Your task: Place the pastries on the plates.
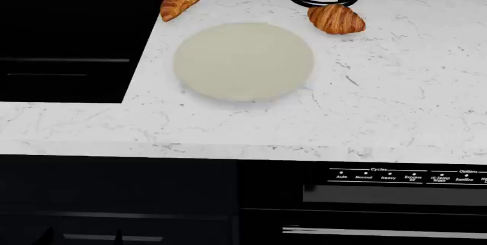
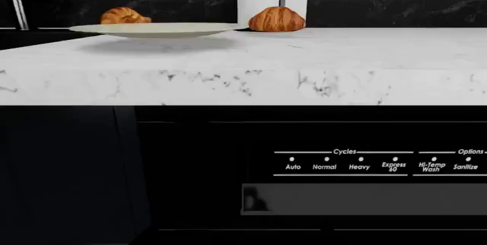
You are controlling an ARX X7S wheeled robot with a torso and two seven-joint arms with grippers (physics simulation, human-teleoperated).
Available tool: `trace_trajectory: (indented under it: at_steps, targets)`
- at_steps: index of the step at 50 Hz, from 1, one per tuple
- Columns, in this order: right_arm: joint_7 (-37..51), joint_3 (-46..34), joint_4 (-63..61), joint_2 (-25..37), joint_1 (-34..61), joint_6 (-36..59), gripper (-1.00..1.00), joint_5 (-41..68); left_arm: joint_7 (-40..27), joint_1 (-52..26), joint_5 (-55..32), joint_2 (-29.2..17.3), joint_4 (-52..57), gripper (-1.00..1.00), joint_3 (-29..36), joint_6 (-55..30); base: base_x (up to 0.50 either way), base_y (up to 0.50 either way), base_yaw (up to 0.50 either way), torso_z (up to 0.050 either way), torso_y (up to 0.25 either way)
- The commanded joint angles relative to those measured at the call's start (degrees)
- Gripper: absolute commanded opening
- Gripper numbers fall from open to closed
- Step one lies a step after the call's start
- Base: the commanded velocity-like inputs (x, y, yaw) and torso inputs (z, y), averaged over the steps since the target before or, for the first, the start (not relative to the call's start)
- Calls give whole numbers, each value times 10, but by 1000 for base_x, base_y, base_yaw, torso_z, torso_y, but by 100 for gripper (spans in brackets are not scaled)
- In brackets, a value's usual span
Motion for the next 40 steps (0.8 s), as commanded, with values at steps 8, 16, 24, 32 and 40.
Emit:
trace_trajectory:
  at_steps: [8, 16, 24, 32, 40]
  targets:
    - [29, -23, 13, 21, 17, 20, 100, 21, -23, -15, -36, -24, -13, 100, 30, -2, 0, 0, 0, 0, 0]
    - [43, -35, 5, 32, 12, 24, 100, 24, -33, -9, -54, -30, -1, 100, 37, -9, 0, 0, 0, 0, 0]
    - [50, -43, -5, 39, 6, 26, 100, 31, -35, -4, -69, -37, 6, 100, 45, -9, 0, 0, 0, 0, 0]
    - [58, -51, -4, 44, 5, 23, 100, 33, -39, -4, -81, -44, 12, 100, 51, -19, 0, 0, 0, 31, 18]
    - [63, -58, 12, 48, 14, 17, 100, 38, -40, -14, -95, -48, -2, 100, 54, -20, 0, 0, 0, 50, 28]
